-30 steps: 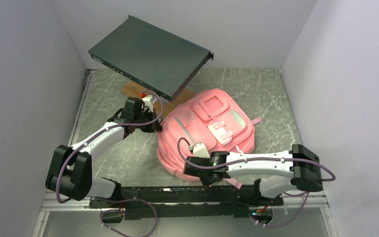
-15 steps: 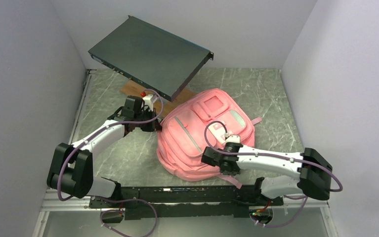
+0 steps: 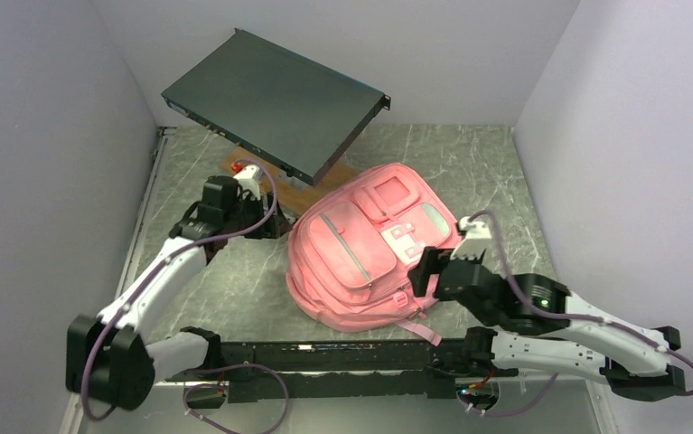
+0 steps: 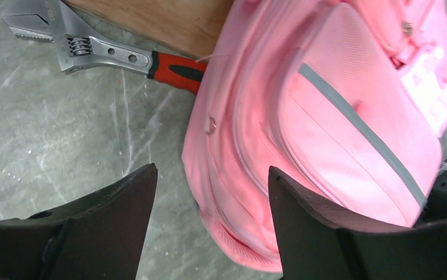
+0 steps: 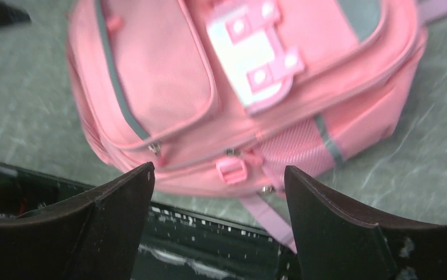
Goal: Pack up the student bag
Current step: Zip the student bag at the center of the board, then reset both arms
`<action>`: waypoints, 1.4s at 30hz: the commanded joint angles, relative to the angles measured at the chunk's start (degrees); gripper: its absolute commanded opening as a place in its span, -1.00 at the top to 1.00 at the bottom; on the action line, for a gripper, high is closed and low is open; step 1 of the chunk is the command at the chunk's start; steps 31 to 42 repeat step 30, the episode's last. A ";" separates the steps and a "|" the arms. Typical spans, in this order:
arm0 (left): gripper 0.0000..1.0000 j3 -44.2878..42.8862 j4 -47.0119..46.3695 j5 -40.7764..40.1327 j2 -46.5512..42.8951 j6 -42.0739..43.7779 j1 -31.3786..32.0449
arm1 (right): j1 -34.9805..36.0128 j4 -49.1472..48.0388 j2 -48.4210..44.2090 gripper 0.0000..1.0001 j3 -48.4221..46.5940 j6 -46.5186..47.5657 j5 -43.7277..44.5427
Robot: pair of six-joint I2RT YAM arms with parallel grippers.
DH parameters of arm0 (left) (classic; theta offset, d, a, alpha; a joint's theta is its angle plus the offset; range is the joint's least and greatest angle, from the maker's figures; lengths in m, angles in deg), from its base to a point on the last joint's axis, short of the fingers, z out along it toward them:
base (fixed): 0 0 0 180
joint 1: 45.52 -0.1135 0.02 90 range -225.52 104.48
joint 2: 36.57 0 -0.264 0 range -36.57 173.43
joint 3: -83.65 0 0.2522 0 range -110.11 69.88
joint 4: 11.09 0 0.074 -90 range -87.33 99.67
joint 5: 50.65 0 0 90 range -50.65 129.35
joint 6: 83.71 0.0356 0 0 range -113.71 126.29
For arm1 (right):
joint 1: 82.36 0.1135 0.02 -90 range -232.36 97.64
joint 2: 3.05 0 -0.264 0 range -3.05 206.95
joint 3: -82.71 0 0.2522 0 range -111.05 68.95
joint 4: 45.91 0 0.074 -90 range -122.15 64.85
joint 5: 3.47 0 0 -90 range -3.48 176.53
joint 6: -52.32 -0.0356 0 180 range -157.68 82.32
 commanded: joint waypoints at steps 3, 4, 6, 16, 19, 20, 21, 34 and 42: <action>-0.52 -0.88 7.52 2.15 -17.80 1.02 -0.06 | -0.03 -3.07 -1.27 -0.74 -12.59 14.61 15.42; -0.52 -2.20 8.54 1.90 -20.45 1.49 -0.06 | -0.03 -4.13 -1.62 -0.75 -14.01 17.81 16.48; -0.54 -5.10 9.49 0.79 -25.71 3.07 -0.06 | -0.03 -9.38 -2.90 -0.76 -15.80 24.48 16.90; -0.83 -17.42 6.07 -6.17 -41.35 10.72 -0.06 | -0.03 -25.65 -3.54 -0.90 -24.78 42.75 10.66; -0.85 -19.48 5.21 -7.03 -42.80 12.01 -0.06 | -0.03 -27.97 -3.35 -0.92 -25.72 44.80 9.63; -0.85 -19.86 5.17 -7.37 -43.13 12.28 -0.07 | -0.03 -28.50 -3.32 -0.92 -25.91 45.28 9.36; -0.86 -20.17 5.11 -7.65 -43.39 12.54 -0.06 | -0.03 -28.98 -3.23 -0.93 -26.08 45.80 9.37; -0.86 -19.94 6.08 -8.10 -43.41 13.07 -0.06 | -0.01 -28.89 -2.16 -1.00 -25.63 46.77 12.80; -0.86 -19.94 6.08 -8.10 -43.41 13.07 -0.06 | -0.01 -28.89 -2.16 -1.00 -25.63 46.77 12.80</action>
